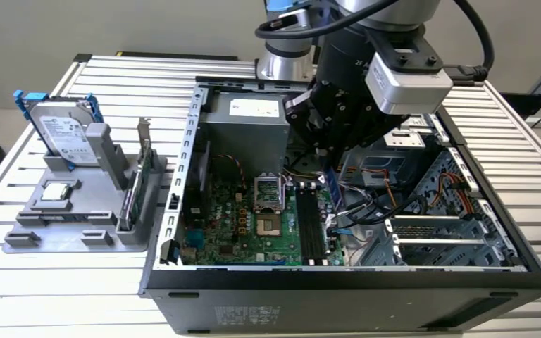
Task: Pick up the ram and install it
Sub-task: 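Insert the ram into the slot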
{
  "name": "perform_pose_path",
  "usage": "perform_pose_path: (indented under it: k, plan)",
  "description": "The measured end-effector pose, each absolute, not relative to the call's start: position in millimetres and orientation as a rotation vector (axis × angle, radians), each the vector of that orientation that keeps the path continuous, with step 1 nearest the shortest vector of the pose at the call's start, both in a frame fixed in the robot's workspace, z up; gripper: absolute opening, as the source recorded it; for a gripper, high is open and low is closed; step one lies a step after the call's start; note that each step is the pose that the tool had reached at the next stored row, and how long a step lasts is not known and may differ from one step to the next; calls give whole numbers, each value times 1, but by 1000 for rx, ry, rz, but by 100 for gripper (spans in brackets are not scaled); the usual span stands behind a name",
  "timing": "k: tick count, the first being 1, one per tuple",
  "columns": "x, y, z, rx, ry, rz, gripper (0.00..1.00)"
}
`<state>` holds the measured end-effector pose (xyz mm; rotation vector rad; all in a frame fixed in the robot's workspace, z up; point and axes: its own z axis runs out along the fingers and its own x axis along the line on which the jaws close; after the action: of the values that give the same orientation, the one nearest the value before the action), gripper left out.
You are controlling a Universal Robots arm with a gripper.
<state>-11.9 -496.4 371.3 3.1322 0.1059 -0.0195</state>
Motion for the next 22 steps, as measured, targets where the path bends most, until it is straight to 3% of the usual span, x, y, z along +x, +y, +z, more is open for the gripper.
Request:
perform_pose_path:
  k: [22]
  plan:
    - [-12,-496,365,3121,106,-20,0]
